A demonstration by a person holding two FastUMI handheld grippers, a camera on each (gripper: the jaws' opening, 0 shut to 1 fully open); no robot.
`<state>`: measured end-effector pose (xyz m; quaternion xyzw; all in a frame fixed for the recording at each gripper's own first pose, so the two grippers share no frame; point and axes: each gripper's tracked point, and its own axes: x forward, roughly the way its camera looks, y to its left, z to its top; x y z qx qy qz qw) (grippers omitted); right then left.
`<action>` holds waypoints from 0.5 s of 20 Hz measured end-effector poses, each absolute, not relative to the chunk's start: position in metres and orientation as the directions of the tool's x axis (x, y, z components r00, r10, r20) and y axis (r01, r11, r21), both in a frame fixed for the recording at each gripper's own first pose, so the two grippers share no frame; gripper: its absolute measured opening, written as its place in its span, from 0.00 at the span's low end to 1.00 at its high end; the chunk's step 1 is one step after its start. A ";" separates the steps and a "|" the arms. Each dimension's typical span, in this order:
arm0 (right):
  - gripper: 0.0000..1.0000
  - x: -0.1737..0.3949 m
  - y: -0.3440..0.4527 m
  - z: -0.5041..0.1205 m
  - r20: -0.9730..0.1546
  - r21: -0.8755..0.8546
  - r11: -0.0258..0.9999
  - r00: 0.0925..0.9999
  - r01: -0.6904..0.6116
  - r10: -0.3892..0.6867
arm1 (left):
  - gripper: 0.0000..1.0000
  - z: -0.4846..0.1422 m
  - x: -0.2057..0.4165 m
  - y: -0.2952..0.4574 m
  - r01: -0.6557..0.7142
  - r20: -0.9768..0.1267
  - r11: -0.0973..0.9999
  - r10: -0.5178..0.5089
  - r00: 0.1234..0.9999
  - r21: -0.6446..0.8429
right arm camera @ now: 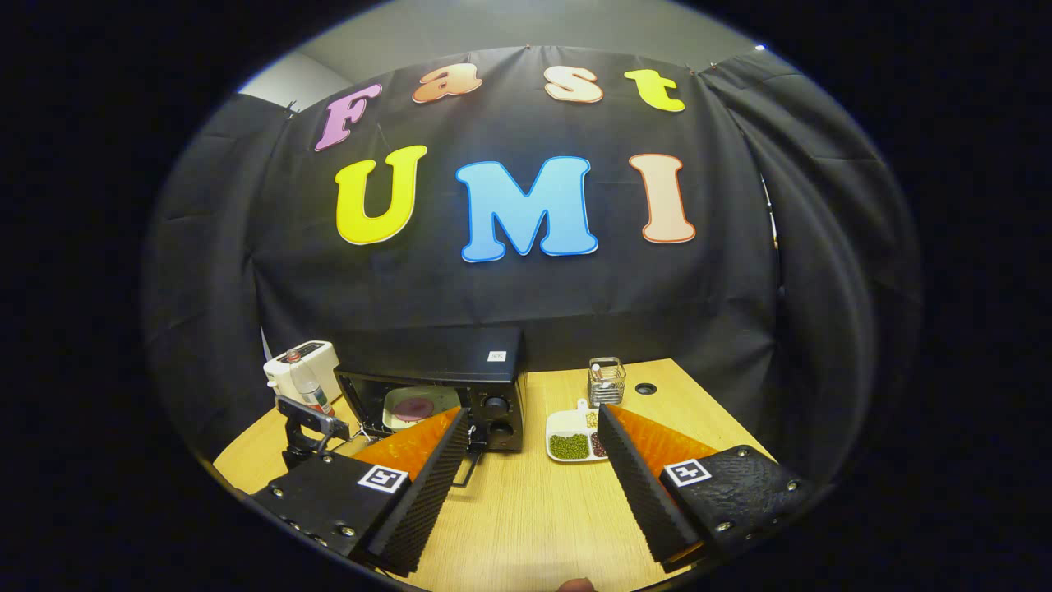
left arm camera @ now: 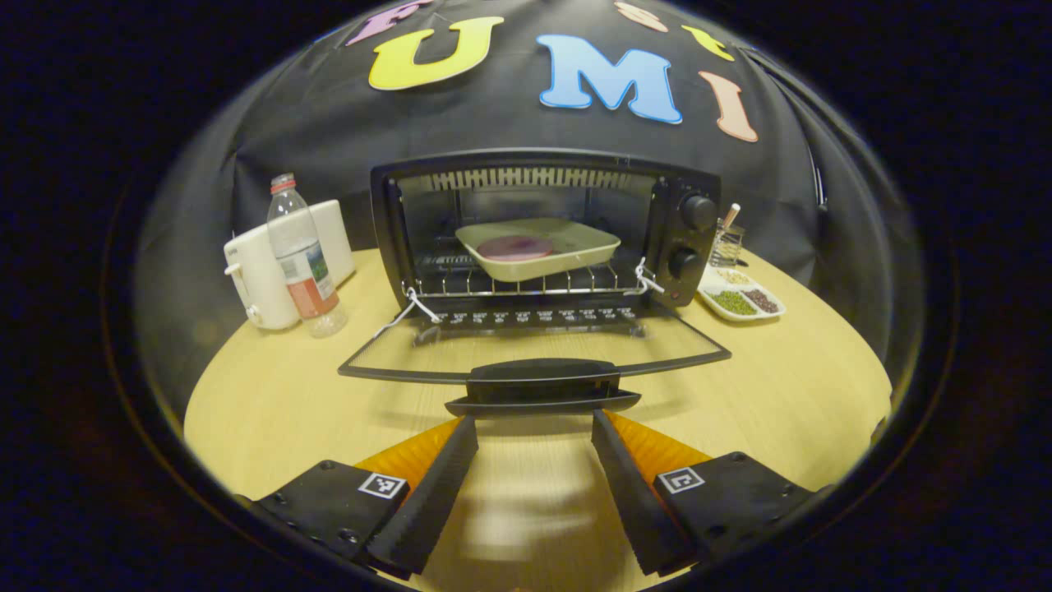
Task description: Open the electric oven with the left hand, put the food in, and close the electric oven.
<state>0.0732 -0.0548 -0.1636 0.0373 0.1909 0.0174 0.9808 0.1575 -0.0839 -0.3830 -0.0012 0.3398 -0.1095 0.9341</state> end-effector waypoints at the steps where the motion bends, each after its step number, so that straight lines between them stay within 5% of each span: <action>1: 0.98 0.072 -0.052 -0.164 -0.377 0.089 0.996 0.924 -0.024 0.056 | 1.00 -0.375 0.158 -0.083 0.197 -0.622 0.976 -0.209 0.755 -0.089; 3: 0.98 0.070 -0.047 -0.167 -0.380 0.102 0.994 0.923 -0.031 0.068 | 0.91 -0.359 0.160 -0.082 0.176 -0.595 0.977 -0.213 0.775 -0.120; 10: 0.98 0.067 -0.040 -0.180 -0.402 0.119 0.992 0.912 -0.042 0.087 | 0.98 -0.308 0.199 -0.085 0.212 -0.471 0.972 -0.233 0.851 -0.099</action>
